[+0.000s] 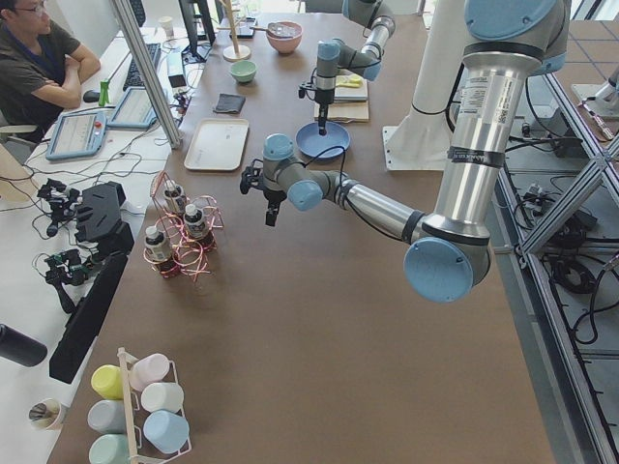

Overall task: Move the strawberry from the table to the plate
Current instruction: 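Carry the strawberry with the right gripper over the blue plate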

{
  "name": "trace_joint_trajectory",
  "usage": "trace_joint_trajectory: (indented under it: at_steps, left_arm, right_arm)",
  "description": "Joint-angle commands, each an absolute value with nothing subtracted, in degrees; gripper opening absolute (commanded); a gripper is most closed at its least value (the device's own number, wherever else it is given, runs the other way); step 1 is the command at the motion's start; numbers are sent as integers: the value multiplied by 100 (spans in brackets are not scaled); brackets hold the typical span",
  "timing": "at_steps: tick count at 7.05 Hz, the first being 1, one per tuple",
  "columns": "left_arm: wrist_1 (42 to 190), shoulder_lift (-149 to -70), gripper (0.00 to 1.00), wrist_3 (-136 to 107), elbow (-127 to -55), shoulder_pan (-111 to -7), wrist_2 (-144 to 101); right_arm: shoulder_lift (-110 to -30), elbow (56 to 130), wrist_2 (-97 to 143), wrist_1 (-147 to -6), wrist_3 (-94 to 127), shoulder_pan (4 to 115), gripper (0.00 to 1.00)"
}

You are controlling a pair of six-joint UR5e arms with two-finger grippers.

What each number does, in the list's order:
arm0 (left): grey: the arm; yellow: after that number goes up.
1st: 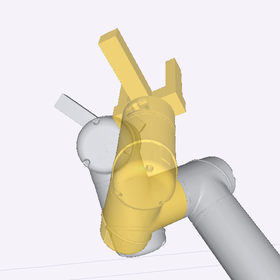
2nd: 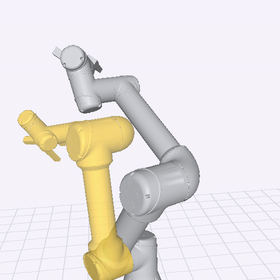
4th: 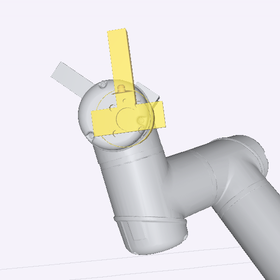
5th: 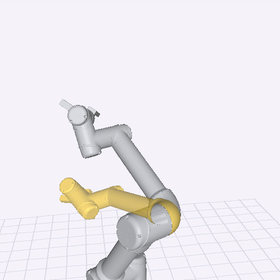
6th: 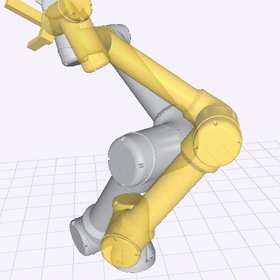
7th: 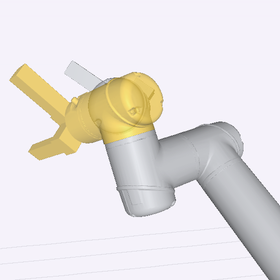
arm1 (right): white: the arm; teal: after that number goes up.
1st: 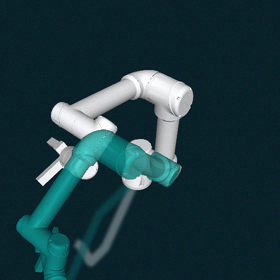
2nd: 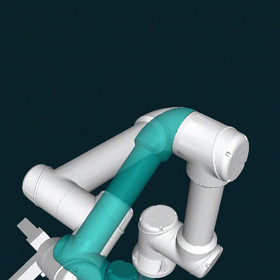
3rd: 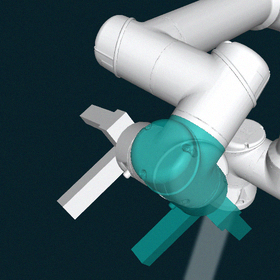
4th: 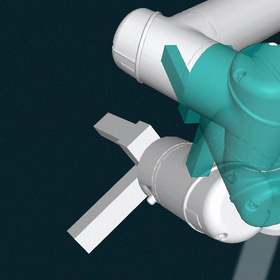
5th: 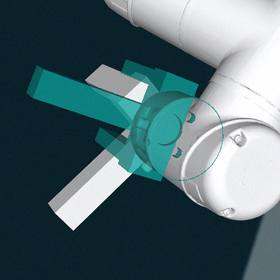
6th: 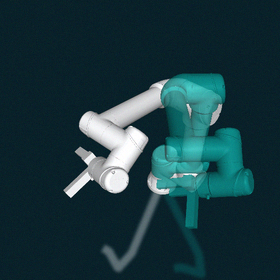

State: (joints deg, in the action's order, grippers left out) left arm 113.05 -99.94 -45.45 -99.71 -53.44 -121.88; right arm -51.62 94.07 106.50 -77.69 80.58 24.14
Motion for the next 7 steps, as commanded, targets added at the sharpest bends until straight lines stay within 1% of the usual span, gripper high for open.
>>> trace_joint_trajectory:
  at_steps: [1,5,6,7]
  left_arm:
    - [11303,-9949,97,-4500,-9984,-5379,-12199]
    - [11303,-9949,97,-4500,-9984,-5379,-12190]
    - [11303,-9949,97,-4509,-9984,-5379,-12190]
    - [11303,-9949,97,-4526,-9976,-5370,-12182]
  right_arm:
    - [-5070,9150,10591,-7752,8086,2303,0]
    - [-5106,9053,10591,-7743,8051,2320,0]
    - [-5106,9053,10591,-7743,8059,2355,6]
    - [-5115,9044,10582,-7743,8060,2399,75]
